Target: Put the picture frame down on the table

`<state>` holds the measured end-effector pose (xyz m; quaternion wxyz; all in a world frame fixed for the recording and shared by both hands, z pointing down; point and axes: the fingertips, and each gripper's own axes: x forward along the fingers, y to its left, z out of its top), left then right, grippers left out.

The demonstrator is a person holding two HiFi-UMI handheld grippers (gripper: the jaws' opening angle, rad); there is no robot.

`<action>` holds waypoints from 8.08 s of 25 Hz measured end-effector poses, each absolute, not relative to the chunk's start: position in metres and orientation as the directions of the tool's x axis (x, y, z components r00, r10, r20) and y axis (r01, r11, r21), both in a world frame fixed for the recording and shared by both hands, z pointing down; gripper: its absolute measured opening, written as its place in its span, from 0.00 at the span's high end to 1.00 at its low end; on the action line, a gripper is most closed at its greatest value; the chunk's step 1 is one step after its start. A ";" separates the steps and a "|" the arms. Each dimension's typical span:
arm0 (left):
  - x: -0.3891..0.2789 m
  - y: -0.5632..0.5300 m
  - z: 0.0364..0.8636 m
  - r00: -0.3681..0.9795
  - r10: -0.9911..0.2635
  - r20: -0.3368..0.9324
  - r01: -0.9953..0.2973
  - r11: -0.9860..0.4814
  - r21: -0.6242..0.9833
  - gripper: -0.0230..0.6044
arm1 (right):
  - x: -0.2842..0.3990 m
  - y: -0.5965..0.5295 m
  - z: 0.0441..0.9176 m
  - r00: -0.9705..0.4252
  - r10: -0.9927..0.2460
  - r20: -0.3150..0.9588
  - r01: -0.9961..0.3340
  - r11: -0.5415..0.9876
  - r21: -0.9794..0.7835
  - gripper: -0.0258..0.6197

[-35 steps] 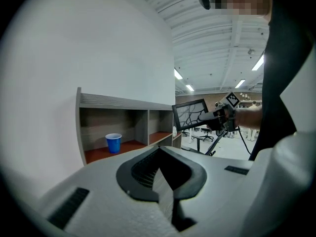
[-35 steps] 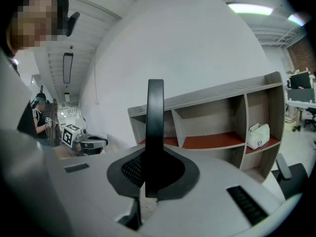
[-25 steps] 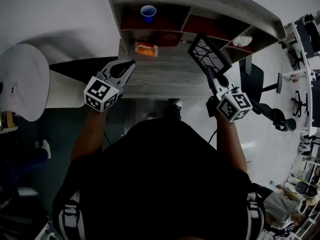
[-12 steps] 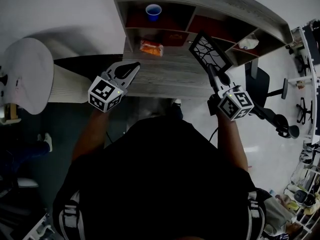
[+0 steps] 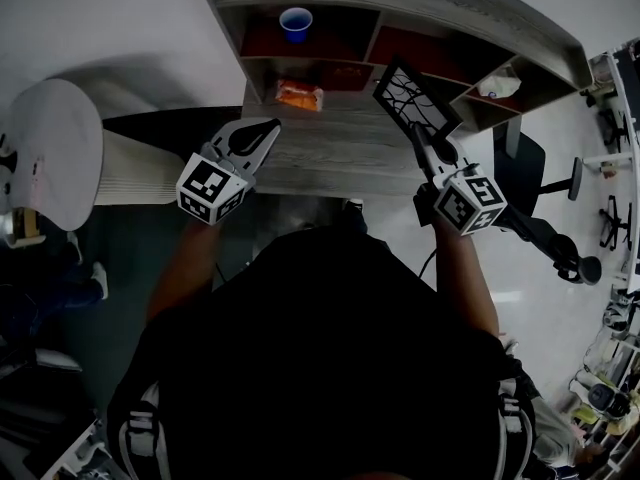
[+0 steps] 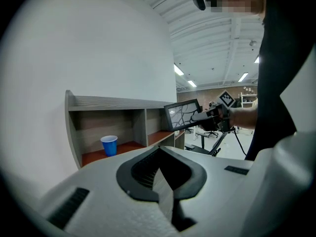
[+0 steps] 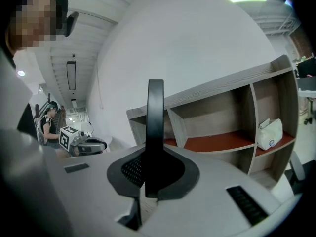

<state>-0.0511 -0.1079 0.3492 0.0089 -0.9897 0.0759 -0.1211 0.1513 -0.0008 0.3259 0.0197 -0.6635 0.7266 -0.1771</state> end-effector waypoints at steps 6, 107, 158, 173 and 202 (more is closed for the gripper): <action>-0.032 -0.115 0.354 0.954 -0.165 0.251 -0.164 -0.986 -0.024 0.94 | 0.167 -0.009 0.333 -0.150 -0.962 0.229 -0.954 0.079 -0.291 0.93; -0.049 -0.203 0.475 0.750 -0.431 0.502 -0.561 -0.817 0.136 0.94 | 0.103 -0.127 0.745 -0.633 -0.315 0.707 -0.757 0.060 -0.651 0.93; -0.029 -0.188 0.491 0.775 -0.361 0.518 -0.510 -0.842 0.177 0.94 | 0.128 -0.127 0.794 -0.613 -0.328 0.719 -0.736 -0.094 -0.671 0.76; -0.033 -0.181 0.490 0.777 -0.354 0.520 -0.509 -0.840 0.190 0.94 | 0.138 -0.125 0.804 -0.527 -0.304 0.794 -0.821 -0.058 -0.567 0.64; -0.053 -0.171 0.496 0.782 -0.336 0.525 -0.510 -0.830 0.228 0.94 | 0.135 -0.123 0.811 -0.390 -0.322 0.863 -0.908 -0.021 -0.418 0.54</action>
